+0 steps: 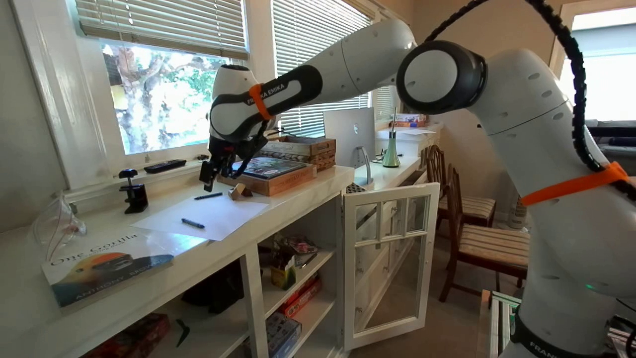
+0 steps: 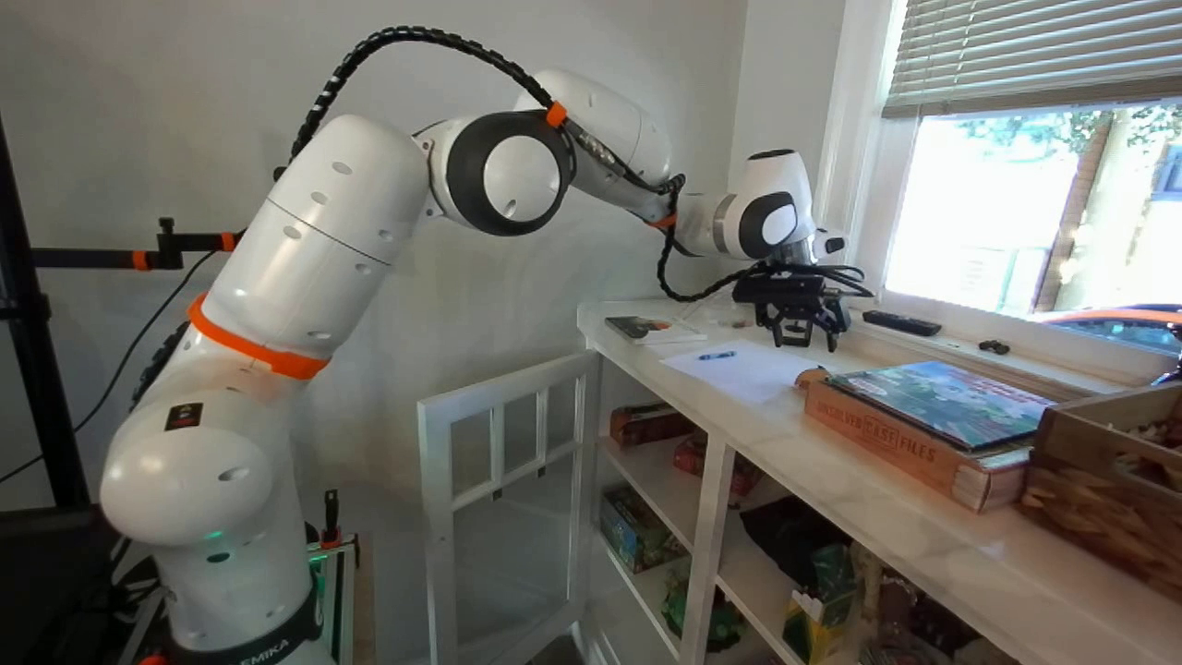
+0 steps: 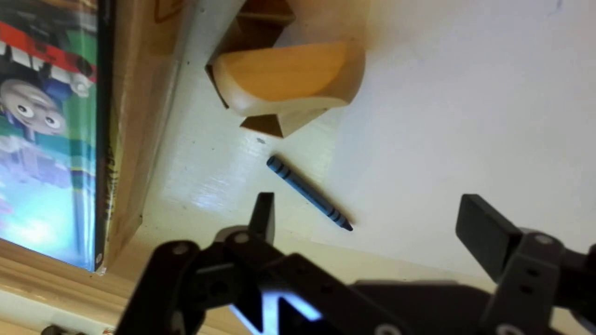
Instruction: Move the crayons to the left side of the paper
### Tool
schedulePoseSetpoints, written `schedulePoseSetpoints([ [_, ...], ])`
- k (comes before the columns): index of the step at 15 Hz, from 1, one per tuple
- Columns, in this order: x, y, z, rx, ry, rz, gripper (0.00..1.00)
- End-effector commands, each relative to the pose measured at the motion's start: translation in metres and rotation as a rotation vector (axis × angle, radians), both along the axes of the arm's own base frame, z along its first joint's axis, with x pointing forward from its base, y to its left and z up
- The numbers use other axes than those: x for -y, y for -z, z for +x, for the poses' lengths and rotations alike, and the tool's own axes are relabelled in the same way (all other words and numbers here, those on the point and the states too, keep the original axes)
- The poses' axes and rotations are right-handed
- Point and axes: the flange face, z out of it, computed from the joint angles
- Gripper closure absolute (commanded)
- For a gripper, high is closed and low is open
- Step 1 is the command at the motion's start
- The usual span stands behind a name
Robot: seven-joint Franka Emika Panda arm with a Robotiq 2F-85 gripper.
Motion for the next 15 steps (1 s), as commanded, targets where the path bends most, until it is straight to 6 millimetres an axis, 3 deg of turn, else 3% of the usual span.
schedulePoseSetpoints([
  [1, 0.006, 0.011, 0.018, 0.010, -0.079, 0.005, 0.00],
  [9, 0.013, 0.029, 0.035, 0.001, -0.185, 0.011, 0.00],
  [12, 0.013, 0.033, 0.041, 0.003, -0.219, 0.011, 0.11],
  [15, 0.013, 0.036, 0.047, 0.010, -0.247, 0.008, 0.04],
])
